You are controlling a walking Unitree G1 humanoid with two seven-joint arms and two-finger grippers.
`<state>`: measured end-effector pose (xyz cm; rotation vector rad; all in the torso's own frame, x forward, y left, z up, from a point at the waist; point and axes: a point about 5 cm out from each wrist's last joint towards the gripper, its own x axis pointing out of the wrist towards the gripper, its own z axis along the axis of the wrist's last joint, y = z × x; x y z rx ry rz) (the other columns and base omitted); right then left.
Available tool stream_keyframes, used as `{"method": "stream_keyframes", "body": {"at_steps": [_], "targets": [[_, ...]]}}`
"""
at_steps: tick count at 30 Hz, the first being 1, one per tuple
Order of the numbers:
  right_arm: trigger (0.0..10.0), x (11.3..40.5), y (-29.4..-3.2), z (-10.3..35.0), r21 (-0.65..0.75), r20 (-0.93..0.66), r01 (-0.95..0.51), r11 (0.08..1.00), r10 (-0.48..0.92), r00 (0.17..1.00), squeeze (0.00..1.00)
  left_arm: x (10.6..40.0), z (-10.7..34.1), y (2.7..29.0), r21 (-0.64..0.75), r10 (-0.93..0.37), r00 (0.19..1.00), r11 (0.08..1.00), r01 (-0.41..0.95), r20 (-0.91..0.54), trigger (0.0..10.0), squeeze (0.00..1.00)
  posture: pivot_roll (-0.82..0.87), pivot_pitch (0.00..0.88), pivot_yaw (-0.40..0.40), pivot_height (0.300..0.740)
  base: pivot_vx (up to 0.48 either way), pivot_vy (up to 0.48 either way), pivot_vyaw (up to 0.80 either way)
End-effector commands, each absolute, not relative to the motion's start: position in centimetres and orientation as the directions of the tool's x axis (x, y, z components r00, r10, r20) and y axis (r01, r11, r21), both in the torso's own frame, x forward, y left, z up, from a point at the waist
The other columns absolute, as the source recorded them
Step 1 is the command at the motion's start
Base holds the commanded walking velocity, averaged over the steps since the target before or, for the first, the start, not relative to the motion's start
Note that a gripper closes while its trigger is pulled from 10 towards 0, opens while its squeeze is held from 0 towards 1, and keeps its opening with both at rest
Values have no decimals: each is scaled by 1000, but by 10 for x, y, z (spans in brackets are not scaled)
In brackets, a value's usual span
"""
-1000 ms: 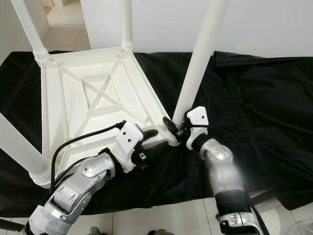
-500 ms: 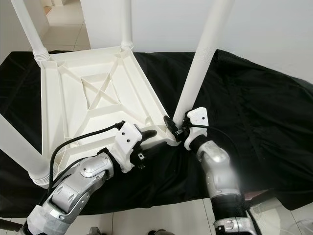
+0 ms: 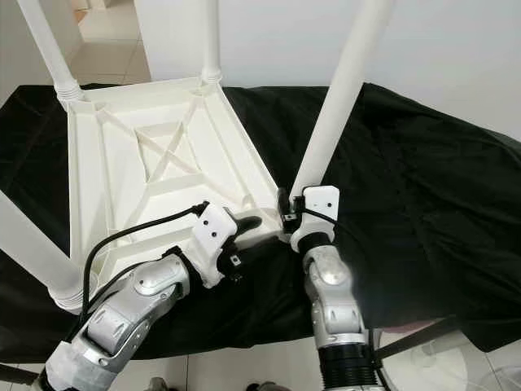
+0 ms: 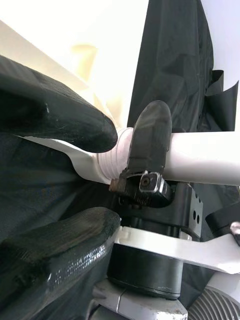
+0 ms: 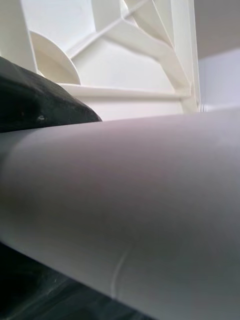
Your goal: Building children table
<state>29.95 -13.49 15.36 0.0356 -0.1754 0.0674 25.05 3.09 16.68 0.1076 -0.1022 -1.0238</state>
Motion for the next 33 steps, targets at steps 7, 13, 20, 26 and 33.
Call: {"method": "stream_keyframes", "body": {"at_steps": [7,13,20,26,33], "targets": [[10000,290,-125,139,116,88,36,993,-46,995,0,245,164,26,135,-889,458,457,879,23,10000,0,-39,99,-63,740,0,0,0],[10000,288,-125,141,114,89,45,993,-55,994,0,244,163,25,137,-893,451,449,883,22,10000,0,-46,86,-60,740,0,0,0],[10000,285,-129,143,100,107,32,994,-42,993,1000,246,163,25,148,-891,453,451,880,23,10000,0,-48,76,-58,740,0,0,0],[10000,284,-136,147,68,144,-19,997,9,990,1000,247,163,26,144,-890,455,453,880,20,10000,0,-50,66,-56,740,0,0,0],[10000,280,-145,144,44,148,-87,995,80,986,957,250,161,32,161,-878,479,474,866,8,10000,0,-47,56,-54,740,0,0,0]]}}
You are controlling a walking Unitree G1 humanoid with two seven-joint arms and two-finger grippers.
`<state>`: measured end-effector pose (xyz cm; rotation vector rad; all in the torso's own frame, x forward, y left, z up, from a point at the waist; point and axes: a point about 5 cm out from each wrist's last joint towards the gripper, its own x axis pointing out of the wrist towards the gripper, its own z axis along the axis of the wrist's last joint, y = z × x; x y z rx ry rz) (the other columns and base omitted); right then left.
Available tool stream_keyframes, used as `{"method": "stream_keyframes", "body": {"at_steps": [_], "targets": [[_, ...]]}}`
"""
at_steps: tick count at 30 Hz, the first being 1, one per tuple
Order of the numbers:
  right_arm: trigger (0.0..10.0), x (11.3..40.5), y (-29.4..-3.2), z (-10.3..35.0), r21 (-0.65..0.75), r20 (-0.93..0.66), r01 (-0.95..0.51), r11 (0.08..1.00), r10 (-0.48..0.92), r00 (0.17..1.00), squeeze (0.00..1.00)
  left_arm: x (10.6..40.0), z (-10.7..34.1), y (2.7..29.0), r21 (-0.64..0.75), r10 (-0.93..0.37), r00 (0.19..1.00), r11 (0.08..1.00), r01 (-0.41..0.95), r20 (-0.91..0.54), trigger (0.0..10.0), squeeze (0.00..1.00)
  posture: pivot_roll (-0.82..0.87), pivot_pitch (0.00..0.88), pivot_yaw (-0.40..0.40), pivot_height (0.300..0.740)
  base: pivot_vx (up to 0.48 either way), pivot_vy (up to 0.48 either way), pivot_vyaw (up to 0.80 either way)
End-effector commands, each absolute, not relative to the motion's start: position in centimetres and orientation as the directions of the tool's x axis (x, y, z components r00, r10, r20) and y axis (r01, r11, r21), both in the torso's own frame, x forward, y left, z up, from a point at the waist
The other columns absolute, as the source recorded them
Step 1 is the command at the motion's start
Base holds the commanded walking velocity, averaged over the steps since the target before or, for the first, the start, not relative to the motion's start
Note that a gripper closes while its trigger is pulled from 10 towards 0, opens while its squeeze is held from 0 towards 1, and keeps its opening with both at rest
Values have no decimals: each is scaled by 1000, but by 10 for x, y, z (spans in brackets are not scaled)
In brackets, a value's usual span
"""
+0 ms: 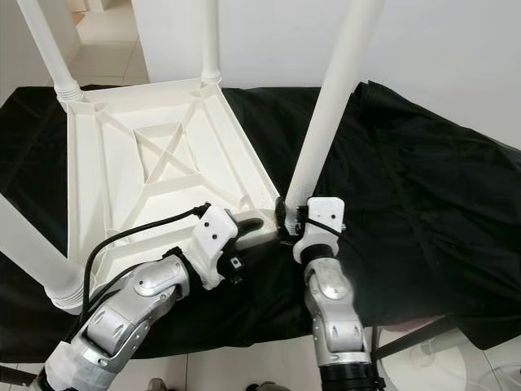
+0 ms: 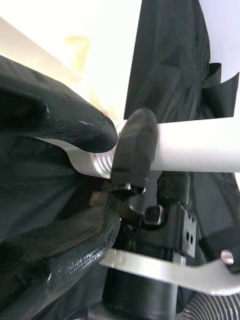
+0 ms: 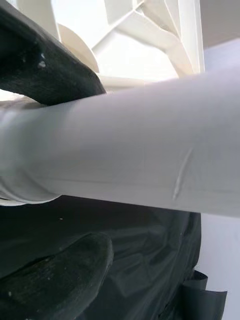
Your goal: Building children table
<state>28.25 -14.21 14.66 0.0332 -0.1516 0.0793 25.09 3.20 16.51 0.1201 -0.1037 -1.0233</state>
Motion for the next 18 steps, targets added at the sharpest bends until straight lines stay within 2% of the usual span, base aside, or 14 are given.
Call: {"method": "stream_keyframes", "body": {"at_steps": [1,2,18], "targets": [[10000,280,-145,144,44,148,-87,995,80,986,957,250,161,32,161,-878,479,474,866,8,10000,0,-47,56,-54,740,0,0,0],[10000,279,-144,144,49,150,-107,993,99,984,0,250,161,32,159,-875,484,480,863,10,10000,0,-47,57,-54,740,0,0,0],[10000,272,-139,130,55,134,-154,987,146,980,0,255,158,49,131,-812,583,582,802,36,10000,0,-36,69,-65,740,0,0,0]]}}
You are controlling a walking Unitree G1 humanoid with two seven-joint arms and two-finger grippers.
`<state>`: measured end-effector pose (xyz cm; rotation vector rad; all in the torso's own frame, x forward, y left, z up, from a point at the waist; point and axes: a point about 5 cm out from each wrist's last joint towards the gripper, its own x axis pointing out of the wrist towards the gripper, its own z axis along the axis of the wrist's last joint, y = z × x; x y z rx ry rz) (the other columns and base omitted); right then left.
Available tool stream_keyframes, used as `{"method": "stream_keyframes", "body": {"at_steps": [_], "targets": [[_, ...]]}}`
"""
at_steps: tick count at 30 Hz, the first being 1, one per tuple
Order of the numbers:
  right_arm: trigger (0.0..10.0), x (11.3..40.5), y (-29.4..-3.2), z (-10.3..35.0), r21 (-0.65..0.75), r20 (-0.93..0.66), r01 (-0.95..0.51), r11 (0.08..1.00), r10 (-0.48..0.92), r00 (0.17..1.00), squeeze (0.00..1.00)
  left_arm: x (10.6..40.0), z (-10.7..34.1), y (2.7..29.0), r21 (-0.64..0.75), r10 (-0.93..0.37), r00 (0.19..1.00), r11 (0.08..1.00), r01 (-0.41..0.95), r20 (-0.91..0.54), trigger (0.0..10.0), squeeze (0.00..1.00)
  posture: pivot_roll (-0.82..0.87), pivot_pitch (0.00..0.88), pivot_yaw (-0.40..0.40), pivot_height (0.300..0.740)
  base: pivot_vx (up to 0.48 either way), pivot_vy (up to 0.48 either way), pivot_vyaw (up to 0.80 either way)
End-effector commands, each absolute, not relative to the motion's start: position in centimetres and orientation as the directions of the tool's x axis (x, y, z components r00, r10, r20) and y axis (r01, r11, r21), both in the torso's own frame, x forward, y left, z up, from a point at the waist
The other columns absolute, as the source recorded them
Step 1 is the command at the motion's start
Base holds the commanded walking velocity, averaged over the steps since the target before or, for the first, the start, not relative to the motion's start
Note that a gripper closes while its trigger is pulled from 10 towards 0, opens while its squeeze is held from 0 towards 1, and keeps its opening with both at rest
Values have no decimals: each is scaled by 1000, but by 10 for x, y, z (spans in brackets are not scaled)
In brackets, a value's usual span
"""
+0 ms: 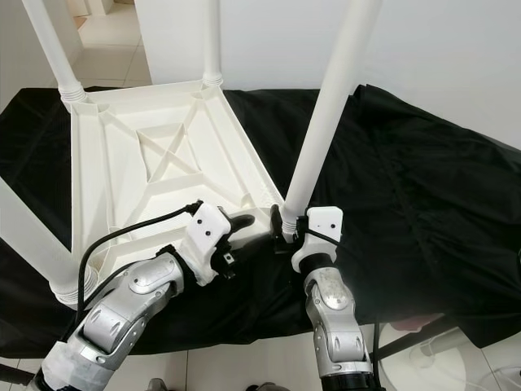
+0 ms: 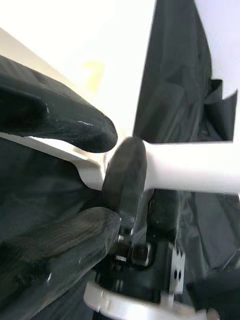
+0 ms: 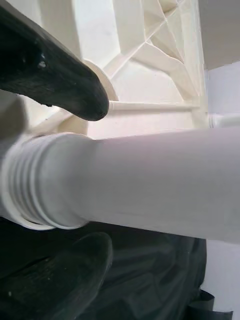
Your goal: Building children table
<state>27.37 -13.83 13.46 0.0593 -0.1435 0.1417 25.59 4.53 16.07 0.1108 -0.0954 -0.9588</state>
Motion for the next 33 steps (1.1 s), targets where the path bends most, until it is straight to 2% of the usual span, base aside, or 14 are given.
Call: {"method": "stream_keyframes", "body": {"at_steps": [1,8,14,17,23,33], "targets": [[10000,272,-139,130,55,134,-154,987,146,980,0,255,158,49,131,-812,583,582,802,36,10000,0,-36,69,-65,740,0,0,0],[10000,272,-145,125,26,125,-155,988,151,981,0,253,157,52,147,-811,583,584,799,50,10000,0,-44,71,-58,740,0,0,0],[10000,278,-152,129,2,158,-241,971,237,959,0,250,150,49,95,-862,507,506,858,13,10000,0,-58,68,-44,740,0,0,0],[10000,280,-154,130,-8,163,-247,969,245,956,0,250,149,48,90,-870,494,492,866,5,10000,0,-62,65,-42,740,0,0,0],[10000,295,-165,139,-73,180,-289,955,298,938,0,250,147,45,125,-877,481,478,870,3,10000,0,-62,59,-43,740,0,0,0],[10000,322,-162,142,-130,148,-417,900,433,889,0,252,150,40,160,-882,471,465,871,4,10000,0,-51,56,-34,740,0,0,0]]}}
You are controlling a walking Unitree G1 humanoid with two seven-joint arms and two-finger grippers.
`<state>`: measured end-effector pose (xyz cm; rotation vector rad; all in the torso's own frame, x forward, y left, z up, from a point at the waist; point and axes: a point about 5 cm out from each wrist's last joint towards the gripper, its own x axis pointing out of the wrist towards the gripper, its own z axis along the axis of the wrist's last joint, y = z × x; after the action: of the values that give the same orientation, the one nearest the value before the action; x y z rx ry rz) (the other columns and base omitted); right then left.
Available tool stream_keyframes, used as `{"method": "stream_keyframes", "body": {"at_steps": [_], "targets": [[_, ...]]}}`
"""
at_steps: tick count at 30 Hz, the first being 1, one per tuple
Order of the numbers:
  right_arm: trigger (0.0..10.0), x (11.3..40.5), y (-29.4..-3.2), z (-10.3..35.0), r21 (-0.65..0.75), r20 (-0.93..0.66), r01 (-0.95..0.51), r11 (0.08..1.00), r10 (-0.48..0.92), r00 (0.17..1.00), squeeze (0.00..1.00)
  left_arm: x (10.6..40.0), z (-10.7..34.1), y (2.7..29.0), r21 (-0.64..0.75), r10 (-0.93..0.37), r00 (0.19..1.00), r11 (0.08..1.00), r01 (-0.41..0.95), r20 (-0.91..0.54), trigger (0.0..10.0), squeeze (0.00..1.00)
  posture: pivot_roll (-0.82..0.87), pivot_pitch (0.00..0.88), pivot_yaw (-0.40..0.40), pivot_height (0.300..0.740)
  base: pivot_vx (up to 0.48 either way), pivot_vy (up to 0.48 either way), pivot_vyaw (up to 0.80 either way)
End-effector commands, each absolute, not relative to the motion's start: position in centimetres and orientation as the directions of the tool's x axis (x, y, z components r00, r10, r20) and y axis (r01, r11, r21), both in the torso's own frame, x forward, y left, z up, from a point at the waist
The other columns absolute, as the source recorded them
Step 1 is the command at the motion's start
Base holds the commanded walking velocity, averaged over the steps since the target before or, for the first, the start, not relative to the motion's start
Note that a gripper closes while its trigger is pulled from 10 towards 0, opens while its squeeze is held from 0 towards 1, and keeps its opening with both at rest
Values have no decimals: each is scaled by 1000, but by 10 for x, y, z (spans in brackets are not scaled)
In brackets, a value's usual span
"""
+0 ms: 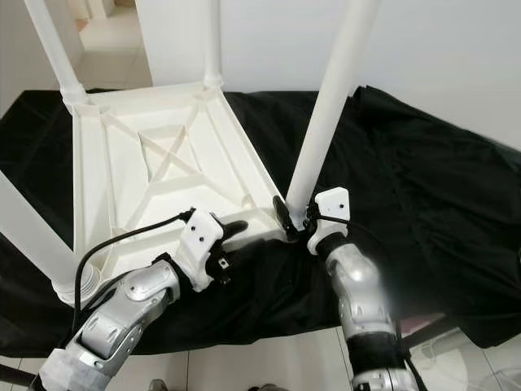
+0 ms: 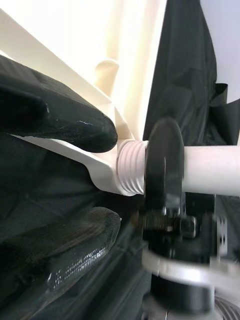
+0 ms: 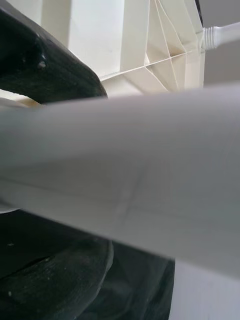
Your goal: Building children table
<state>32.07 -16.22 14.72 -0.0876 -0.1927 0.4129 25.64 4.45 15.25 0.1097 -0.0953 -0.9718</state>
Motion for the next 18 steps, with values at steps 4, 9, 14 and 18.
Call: {"method": "stream_keyframes", "body": {"at_steps": [4,9,14,18], "targets": [[10000,328,-158,142,-137,124,-467,873,483,867,0,252,150,39,158,-885,466,461,873,3,10000,0,-47,59,-33,740,0,0,0],[3529,333,-158,138,-161,88,-501,850,518,851,0,250,149,37,164,-886,463,457,874,2,10000,0,-39,63,-42,740,0,0,0],[0,333,-160,136,-159,81,-513,844,529,845,0,249,149,37,169,-881,472,467,868,6,10000,0,-32,63,-49,740,0,0,0],[0,333,-161,136,-159,82,-509,846,526,847,0,249,149,37,170,-881,474,468,867,8,10000,0,-30,64,-50,740,0,0,0]]}}
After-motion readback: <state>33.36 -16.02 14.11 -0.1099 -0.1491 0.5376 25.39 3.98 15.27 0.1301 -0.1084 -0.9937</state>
